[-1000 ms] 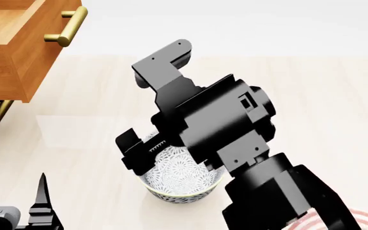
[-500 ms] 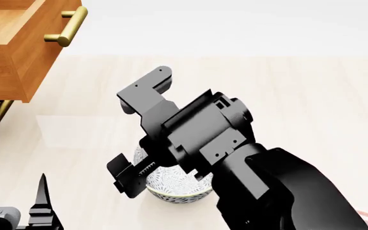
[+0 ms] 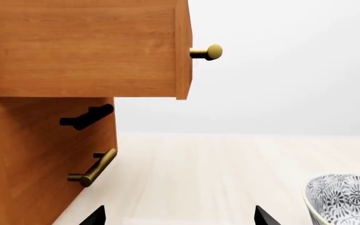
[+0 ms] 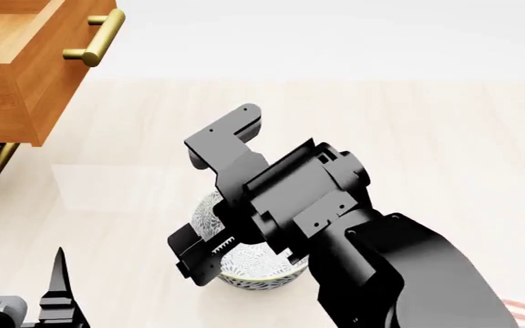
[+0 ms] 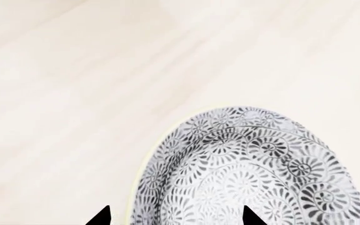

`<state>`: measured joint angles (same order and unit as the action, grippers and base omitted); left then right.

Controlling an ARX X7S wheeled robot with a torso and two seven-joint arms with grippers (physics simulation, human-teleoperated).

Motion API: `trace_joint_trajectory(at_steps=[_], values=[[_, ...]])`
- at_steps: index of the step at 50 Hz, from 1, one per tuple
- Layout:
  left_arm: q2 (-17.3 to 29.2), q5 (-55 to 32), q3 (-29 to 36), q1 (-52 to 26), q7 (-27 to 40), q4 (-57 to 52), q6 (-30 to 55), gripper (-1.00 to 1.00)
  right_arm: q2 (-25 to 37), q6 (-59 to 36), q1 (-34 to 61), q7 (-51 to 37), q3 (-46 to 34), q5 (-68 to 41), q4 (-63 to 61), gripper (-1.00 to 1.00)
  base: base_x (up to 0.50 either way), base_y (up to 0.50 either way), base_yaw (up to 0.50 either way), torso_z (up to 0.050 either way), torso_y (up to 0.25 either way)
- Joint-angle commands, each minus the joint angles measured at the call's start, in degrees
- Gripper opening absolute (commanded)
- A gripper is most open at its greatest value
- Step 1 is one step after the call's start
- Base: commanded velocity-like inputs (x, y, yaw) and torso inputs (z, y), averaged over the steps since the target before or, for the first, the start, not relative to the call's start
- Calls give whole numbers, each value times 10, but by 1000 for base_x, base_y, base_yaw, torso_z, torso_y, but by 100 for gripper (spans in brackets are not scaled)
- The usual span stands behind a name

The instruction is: Put the bowl on the plate.

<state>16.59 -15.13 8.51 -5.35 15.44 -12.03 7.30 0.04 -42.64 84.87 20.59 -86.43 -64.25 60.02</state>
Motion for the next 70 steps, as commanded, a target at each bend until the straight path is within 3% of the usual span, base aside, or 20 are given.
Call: trace_joint_trajectory(at_steps=[1,49,51,70], values=[[4,-2,1,1,3,-5,0,100,0,6,-5,2,-8,-10,2,100,0,0,0,0,0],[12,-8,7,5,13,-8,-1,100,0,22,-61,18,-9,0,-8,100,0,0,0,0,0],[4,5,13,11,5,32,-44,100,0,24,-64,18,-9,-2,-7,100,0,0,0,0,0],[6,2,15,12,10,29,-43,100,0,35,-81,26,-8,20,5,100,0,0,0,0,0]])
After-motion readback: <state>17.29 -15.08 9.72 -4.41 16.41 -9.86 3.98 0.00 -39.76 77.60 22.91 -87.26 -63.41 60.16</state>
